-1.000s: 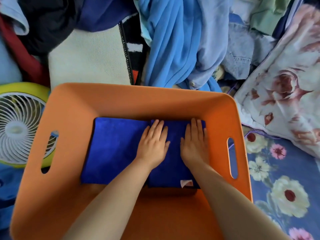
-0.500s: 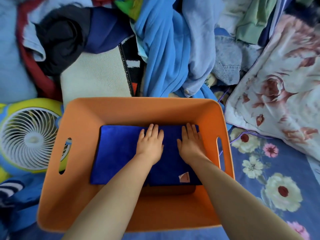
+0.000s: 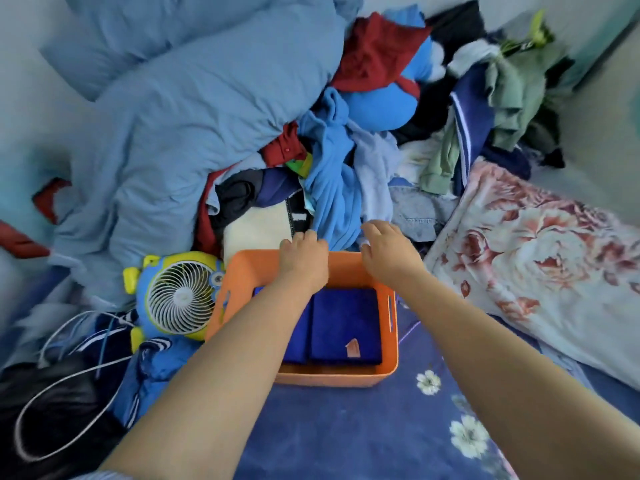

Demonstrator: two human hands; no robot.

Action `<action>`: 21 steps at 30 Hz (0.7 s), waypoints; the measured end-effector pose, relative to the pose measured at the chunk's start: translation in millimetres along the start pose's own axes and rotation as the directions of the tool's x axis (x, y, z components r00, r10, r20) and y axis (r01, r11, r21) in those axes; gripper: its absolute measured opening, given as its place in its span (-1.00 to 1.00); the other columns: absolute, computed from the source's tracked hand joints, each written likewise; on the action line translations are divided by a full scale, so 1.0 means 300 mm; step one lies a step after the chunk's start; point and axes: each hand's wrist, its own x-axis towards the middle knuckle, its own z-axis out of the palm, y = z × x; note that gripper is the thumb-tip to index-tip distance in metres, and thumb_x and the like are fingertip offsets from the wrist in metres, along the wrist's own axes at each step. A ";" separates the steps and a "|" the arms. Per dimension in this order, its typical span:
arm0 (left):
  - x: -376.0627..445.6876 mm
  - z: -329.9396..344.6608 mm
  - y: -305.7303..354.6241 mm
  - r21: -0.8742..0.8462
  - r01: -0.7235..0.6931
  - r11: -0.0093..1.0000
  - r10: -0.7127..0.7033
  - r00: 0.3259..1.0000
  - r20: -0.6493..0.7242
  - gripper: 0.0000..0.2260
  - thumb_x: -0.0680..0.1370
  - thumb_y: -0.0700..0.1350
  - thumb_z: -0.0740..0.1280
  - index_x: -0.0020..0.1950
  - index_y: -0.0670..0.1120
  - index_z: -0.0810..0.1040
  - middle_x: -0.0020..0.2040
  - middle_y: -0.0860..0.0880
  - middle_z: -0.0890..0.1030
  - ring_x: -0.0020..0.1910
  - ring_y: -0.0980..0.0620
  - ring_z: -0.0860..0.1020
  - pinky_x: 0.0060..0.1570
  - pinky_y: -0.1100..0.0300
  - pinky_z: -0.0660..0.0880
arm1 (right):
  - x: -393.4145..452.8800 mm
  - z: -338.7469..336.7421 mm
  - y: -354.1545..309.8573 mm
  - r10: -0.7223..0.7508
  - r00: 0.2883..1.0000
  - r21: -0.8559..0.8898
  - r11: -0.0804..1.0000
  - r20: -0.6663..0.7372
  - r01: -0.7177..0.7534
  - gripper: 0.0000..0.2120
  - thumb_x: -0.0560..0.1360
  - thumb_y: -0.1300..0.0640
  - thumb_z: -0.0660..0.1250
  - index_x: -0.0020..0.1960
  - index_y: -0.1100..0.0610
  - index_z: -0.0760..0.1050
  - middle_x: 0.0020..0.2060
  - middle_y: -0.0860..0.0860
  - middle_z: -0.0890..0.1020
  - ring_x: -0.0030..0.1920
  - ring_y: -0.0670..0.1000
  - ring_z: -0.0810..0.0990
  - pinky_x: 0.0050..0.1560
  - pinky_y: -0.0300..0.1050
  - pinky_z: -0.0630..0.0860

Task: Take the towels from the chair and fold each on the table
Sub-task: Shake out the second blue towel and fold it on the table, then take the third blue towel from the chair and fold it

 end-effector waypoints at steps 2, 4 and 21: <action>-0.097 -0.127 0.017 0.000 0.018 1.000 -0.018 0.999 -0.047 -0.69 0.56 -0.18 0.17 0.30 -0.14 0.39 0.28 -0.12 0.41 0.30 -0.13 0.37 0.21 0.03 0.34 | -0.076 -0.124 -0.042 -0.033 0.998 0.002 0.999 -0.048 0.033 -0.62 0.56 0.25 0.09 0.37 0.23 0.27 0.35 0.12 0.35 0.39 0.12 0.25 0.25 -0.02 0.31; -0.200 -0.238 0.032 0.005 0.028 1.000 -0.028 0.996 -0.089 -0.69 0.58 -0.16 0.16 0.31 -0.14 0.38 0.29 -0.15 0.41 0.31 -0.15 0.37 0.20 0.01 0.35 | -0.163 -0.238 -0.083 -0.061 0.995 -0.006 0.998 -0.085 0.060 -0.61 0.56 0.25 0.08 0.39 0.21 0.25 0.38 0.10 0.33 0.39 0.11 0.24 0.22 0.00 0.35; -1.253 -0.652 0.409 0.022 -0.263 0.965 0.257 0.922 -0.290 -0.69 0.62 -0.15 0.10 0.34 -0.17 0.38 0.34 -0.17 0.37 0.32 -0.16 0.35 0.19 0.01 0.37 | -1.471 -0.746 -0.148 0.175 0.876 -0.090 0.967 -0.450 -0.240 -0.66 0.53 0.23 0.10 0.29 0.24 0.37 0.22 0.19 0.48 0.26 0.20 0.40 0.22 0.04 0.41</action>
